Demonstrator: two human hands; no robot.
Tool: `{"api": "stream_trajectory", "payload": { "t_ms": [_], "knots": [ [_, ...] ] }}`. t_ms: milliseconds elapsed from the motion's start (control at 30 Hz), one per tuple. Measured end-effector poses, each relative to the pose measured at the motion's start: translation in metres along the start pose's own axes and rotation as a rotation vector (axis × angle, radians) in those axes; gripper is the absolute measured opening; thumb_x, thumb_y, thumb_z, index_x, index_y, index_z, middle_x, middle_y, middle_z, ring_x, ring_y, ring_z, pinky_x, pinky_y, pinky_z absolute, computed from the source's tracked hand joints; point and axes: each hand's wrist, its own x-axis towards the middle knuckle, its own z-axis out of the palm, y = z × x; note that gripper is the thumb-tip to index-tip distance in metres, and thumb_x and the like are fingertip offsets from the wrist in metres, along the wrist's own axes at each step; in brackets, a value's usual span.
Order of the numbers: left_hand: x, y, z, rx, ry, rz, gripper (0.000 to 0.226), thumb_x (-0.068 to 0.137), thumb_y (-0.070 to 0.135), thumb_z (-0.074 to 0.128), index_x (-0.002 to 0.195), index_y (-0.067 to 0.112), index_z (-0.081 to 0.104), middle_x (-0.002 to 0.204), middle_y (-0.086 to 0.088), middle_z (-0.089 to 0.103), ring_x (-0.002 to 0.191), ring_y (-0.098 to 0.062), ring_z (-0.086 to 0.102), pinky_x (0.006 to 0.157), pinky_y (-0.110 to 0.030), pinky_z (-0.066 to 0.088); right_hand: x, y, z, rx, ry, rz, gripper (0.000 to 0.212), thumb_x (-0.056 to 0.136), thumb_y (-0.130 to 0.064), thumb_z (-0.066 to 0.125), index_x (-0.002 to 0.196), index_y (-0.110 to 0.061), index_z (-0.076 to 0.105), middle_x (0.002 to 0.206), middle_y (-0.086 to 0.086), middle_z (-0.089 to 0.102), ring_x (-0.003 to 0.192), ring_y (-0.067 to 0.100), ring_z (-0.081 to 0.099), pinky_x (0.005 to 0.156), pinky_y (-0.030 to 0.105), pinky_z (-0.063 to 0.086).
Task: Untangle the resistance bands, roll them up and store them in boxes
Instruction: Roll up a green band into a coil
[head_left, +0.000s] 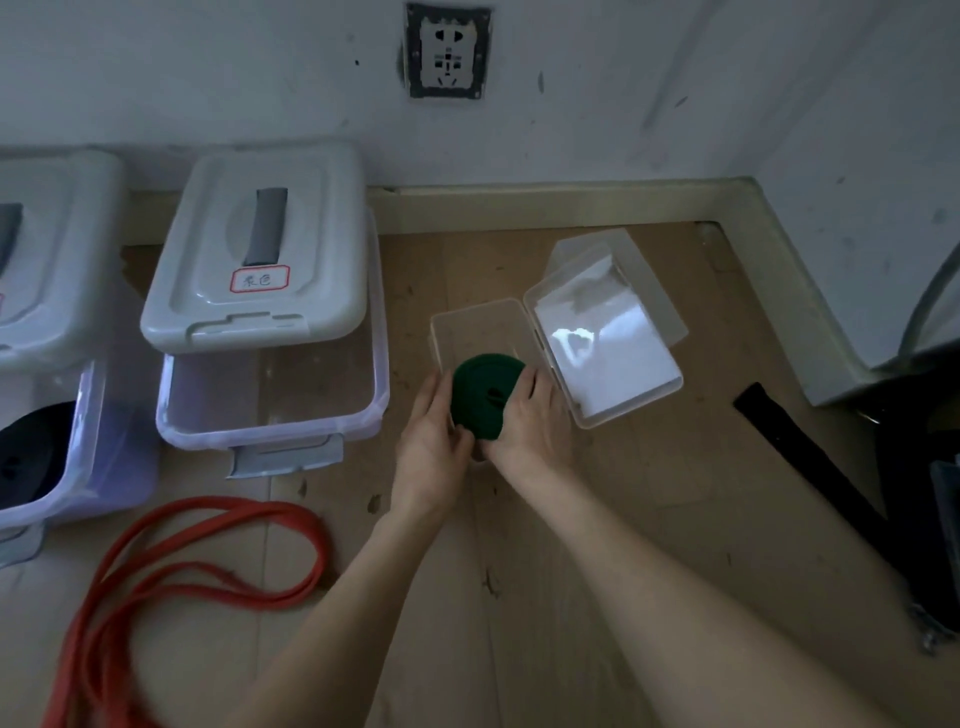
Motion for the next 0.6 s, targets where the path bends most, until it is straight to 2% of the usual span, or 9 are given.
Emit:
{"api": "stream_trajectory", "payload": {
  "t_ms": [100, 200, 233, 300, 367, 433, 500, 567, 600],
  "knots": [
    [0.004, 0.000, 0.002, -0.018, -0.058, -0.041, 0.057, 0.093, 0.005, 0.048, 0.146, 0.013, 0.028, 0.156, 0.003, 0.011, 0.140, -0.015, 0.023, 0.105, -0.011, 0.025, 0.007, -0.005, -0.003, -0.114, -0.062, -0.021, 0.114, 0.070, -0.041, 0.078, 0.146, 0.000, 0.003, 0.150, 0.018, 0.019, 0.137, 0.032, 0.023, 0.111, 0.038, 0.025],
    [0.007, -0.003, -0.002, 0.007, -0.063, -0.042, 0.051, 0.094, 0.001, 0.044, 0.143, 0.006, 0.032, 0.156, 0.001, 0.008, 0.142, -0.013, 0.012, 0.093, 0.010, 0.009, 0.019, -0.007, -0.016, -0.294, -0.190, -0.120, 0.110, 0.074, -0.054, 0.069, 0.146, 0.002, 0.007, 0.147, 0.017, 0.022, 0.135, 0.031, 0.026, 0.107, 0.039, 0.027],
    [0.008, -0.005, -0.002, 0.036, -0.067, -0.028, 0.050, 0.094, 0.001, 0.044, 0.143, 0.006, 0.033, 0.157, -0.001, 0.006, 0.143, -0.012, 0.010, 0.094, 0.009, 0.005, 0.020, -0.006, -0.020, -0.379, -0.198, -0.160, 0.103, 0.077, -0.060, 0.062, 0.145, 0.000, 0.016, 0.144, 0.015, 0.029, 0.132, 0.030, 0.030, 0.105, 0.040, 0.027],
    [0.009, -0.007, -0.003, 0.069, -0.084, -0.021, 0.052, 0.094, 0.001, 0.046, 0.143, 0.007, 0.032, 0.157, -0.001, 0.005, 0.143, -0.013, 0.009, 0.104, -0.003, 0.007, 0.022, -0.005, -0.025, -0.534, -0.187, -0.235, 0.086, 0.080, -0.068, 0.050, 0.140, -0.007, 0.036, 0.136, 0.012, 0.040, 0.126, 0.027, 0.036, 0.099, 0.041, 0.024],
    [0.009, -0.005, -0.005, 0.040, -0.099, -0.045, 0.053, 0.094, 0.001, 0.047, 0.144, 0.009, 0.031, 0.157, 0.001, 0.004, 0.142, -0.010, 0.009, 0.111, -0.015, 0.014, 0.023, -0.006, -0.025, -0.598, -0.172, -0.248, 0.082, 0.079, -0.070, 0.049, 0.135, -0.010, 0.043, 0.137, 0.011, 0.037, 0.126, 0.027, 0.032, 0.098, 0.040, 0.023],
    [0.010, -0.004, -0.006, 0.037, -0.098, -0.054, 0.054, 0.093, 0.002, 0.047, 0.144, 0.010, 0.031, 0.157, 0.001, 0.004, 0.140, -0.006, 0.008, 0.107, -0.012, 0.014, 0.026, -0.006, -0.021, -0.620, -0.125, -0.257, 0.084, 0.075, -0.072, 0.054, 0.133, -0.011, 0.047, 0.141, 0.010, 0.028, 0.129, 0.028, 0.024, 0.099, 0.040, 0.023],
    [0.010, -0.003, -0.007, 0.099, -0.111, -0.059, 0.054, 0.094, 0.004, 0.047, 0.145, 0.013, 0.030, 0.158, 0.002, 0.003, 0.142, -0.011, 0.010, 0.108, -0.015, 0.015, 0.023, -0.001, -0.017, -0.584, -0.088, -0.215, 0.095, 0.070, -0.073, 0.058, 0.137, -0.007, 0.040, 0.143, 0.009, 0.024, 0.127, 0.029, 0.023, 0.097, 0.038, 0.025],
    [0.007, -0.002, -0.011, 0.113, -0.130, -0.078, 0.055, 0.095, 0.008, 0.047, 0.145, 0.016, 0.029, 0.158, -0.001, 0.007, 0.141, -0.018, 0.022, 0.113, -0.028, 0.025, 0.019, 0.003, -0.015, -0.493, -0.072, -0.149, 0.108, 0.067, -0.074, 0.060, 0.144, -0.005, 0.025, 0.144, 0.009, 0.023, 0.125, 0.029, 0.026, 0.096, 0.037, 0.027],
    [0.004, -0.001, -0.014, 0.120, -0.140, -0.080, 0.055, 0.095, 0.009, 0.048, 0.146, 0.017, 0.028, 0.157, -0.003, 0.013, 0.137, -0.021, 0.032, 0.110, -0.032, 0.032, 0.017, 0.005, -0.016, -0.439, -0.071, -0.135, 0.110, 0.067, -0.073, 0.061, 0.145, -0.006, 0.021, 0.145, 0.009, 0.023, 0.125, 0.030, 0.027, 0.097, 0.038, 0.028]
  ]
}}
